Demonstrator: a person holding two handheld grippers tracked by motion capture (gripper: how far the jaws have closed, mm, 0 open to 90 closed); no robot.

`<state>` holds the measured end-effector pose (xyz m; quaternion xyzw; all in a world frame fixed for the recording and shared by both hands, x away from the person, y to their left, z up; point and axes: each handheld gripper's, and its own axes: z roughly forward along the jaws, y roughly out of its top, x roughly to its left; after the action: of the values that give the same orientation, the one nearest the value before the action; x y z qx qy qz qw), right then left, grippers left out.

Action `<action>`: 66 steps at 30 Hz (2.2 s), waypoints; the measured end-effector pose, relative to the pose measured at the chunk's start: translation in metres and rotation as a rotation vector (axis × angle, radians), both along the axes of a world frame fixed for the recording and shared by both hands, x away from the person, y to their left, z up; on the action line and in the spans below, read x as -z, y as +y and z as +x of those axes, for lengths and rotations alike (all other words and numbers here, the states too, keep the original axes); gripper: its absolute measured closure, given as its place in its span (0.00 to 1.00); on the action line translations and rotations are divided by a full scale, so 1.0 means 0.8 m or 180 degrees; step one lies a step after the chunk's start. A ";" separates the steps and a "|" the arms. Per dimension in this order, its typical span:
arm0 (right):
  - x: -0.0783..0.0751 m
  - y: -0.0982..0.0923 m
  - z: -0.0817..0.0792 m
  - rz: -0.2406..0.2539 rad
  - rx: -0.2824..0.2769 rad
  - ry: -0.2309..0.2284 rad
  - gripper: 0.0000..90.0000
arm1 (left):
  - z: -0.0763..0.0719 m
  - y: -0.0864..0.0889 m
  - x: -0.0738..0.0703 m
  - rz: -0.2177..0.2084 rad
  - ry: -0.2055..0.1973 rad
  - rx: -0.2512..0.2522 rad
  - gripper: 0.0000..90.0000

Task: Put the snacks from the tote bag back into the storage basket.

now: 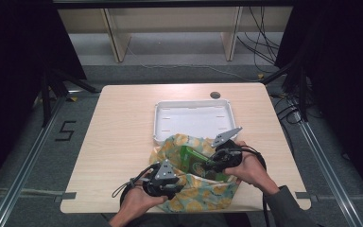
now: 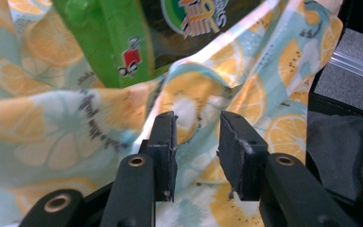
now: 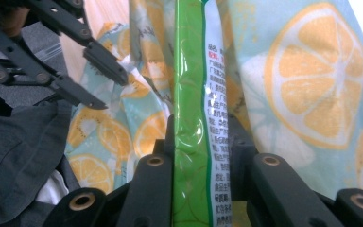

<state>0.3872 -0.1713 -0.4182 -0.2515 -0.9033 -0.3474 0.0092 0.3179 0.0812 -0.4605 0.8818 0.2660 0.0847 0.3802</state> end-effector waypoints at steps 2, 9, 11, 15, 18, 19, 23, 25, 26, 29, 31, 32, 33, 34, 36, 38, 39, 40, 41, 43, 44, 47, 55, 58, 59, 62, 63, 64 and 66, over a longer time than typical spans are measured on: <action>-0.005 0.000 -0.001 0.0011 -0.0026 -0.0057 0.85 | 0.000 0.003 0.000 0.0019 -0.0004 0.0005 0.74; -0.016 -0.001 -0.002 0.0060 -0.0150 -0.0171 0.85 | 0.002 0.009 -0.002 0.0034 -0.0049 0.0021 0.72; -0.020 -0.003 -0.002 0.0084 -0.0170 -0.0205 0.85 | -0.001 0.011 -0.003 -0.0002 -0.0017 -0.0025 0.71; -0.032 -0.007 -0.003 0.0219 -0.0174 -0.0224 0.85 | -0.006 0.020 -0.009 -0.0056 -0.0041 -0.0046 0.65; -0.042 -0.011 -0.003 0.0302 -0.0161 -0.0225 0.85 | -0.009 0.028 -0.013 -0.0114 -0.0051 -0.0093 0.59; -0.045 -0.012 -0.004 0.0316 -0.0131 -0.0249 0.85 | -0.009 0.032 -0.014 -0.0092 -0.0088 -0.0083 0.58; -0.053 -0.018 -0.002 0.0400 -0.0100 -0.0281 0.85 | -0.013 0.041 -0.017 -0.0161 -0.0087 -0.0154 0.51; -0.057 -0.022 -0.003 0.0433 -0.0056 -0.0262 0.85 | -0.015 0.046 -0.018 -0.0178 -0.0107 -0.0169 0.49; -0.059 -0.025 -0.002 0.0441 -0.0020 -0.0291 0.85 | -0.017 0.048 -0.018 -0.0193 -0.0082 -0.0220 0.48; -0.065 -0.030 -0.001 0.0525 0.0032 -0.0245 0.85 | -0.020 0.056 -0.020 -0.0185 -0.0083 -0.0271 0.45; -0.071 -0.036 0.001 0.0551 0.0059 -0.0296 0.85 | -0.019 0.063 -0.019 -0.0145 -0.0116 -0.0273 0.43; -0.073 -0.038 0.001 0.0556 0.0070 -0.0318 0.85 | -0.021 0.066 -0.018 -0.0187 -0.0075 -0.0342 0.43; -0.076 -0.041 0.003 0.0594 0.0077 -0.0333 0.85 | -0.020 0.071 -0.019 -0.0140 -0.0094 -0.0332 0.42; -0.080 -0.043 0.003 0.0618 0.0127 -0.0334 0.85 | -0.021 0.073 -0.018 -0.0150 -0.0082 -0.0359 0.41; -0.084 -0.047 0.004 0.0653 0.0133 -0.0351 0.85 | -0.022 0.077 -0.016 -0.0193 -0.0050 -0.0442 0.40; -0.089 -0.053 0.005 0.0731 0.0156 -0.0351 0.85 | -0.023 0.082 -0.015 -0.0126 -0.0076 -0.0459 0.39; -0.091 -0.054 0.005 0.0749 0.0169 -0.0373 0.85 | -0.023 0.085 -0.015 -0.0082 -0.0115 -0.0431 0.39; -0.094 -0.055 0.005 0.0723 0.0197 -0.0395 0.85 | -0.024 0.086 -0.014 -0.0092 -0.0068 -0.0485 0.39; -0.096 -0.057 0.006 0.0726 0.0201 -0.0405 0.85 | -0.024 0.087 -0.013 -0.0081 -0.0065 -0.0483 0.38; -0.099 -0.060 0.009 0.0738 0.0236 -0.0453 0.85 | -0.026 0.089 -0.012 -0.0091 -0.0058 -0.0502 0.38; -0.099 -0.061 0.011 0.0751 0.0238 -0.0489 0.85 | -0.026 0.090 -0.012 -0.0077 -0.0080 -0.0498 0.37; -0.098 -0.065 0.017 0.0785 0.0294 -0.0476 0.85 | -0.027 0.095 -0.012 -0.0048 -0.0103 -0.0487 0.37; -0.095 -0.080 0.040 0.0800 0.0561 -0.0529 0.85 | -0.028 0.104 -0.009 -0.0032 -0.0081 -0.0630 0.35; -0.093 -0.085 0.048 0.0796 0.0678 -0.0450 0.85 | -0.027 0.107 -0.010 -0.0008 -0.0113 -0.0585 0.35; -0.092 -0.086 0.051 0.0814 0.0700 -0.0440 0.85 | -0.028 0.108 -0.010 -0.0012 -0.0097 -0.0597 0.35; -0.089 -0.089 0.058 0.0816 0.0769 -0.0435 0.85 | -0.027 0.110 -0.010 0.0000 -0.0119 -0.0603 0.35; -0.089 -0.090 0.061 0.0780 0.0824 -0.0430 0.85 | -0.027 0.112 -0.011 0.0039 -0.0122 -0.0580 0.34; -0.086 -0.090 0.064 0.0827 0.0867 -0.0480 0.85 | -0.028 0.112 -0.010 0.0011 -0.0094 -0.0668 0.34; -0.084 -0.092 0.070 0.0811 0.0950 -0.0440 0.85 | -0.029 0.115 -0.009 0.0001 -0.0106 -0.0680 0.33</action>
<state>0.4433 -0.2448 -0.3512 -0.3550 -0.8033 -0.4727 -0.0726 0.2950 0.1728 -0.4530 0.8469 0.3521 0.1395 0.3733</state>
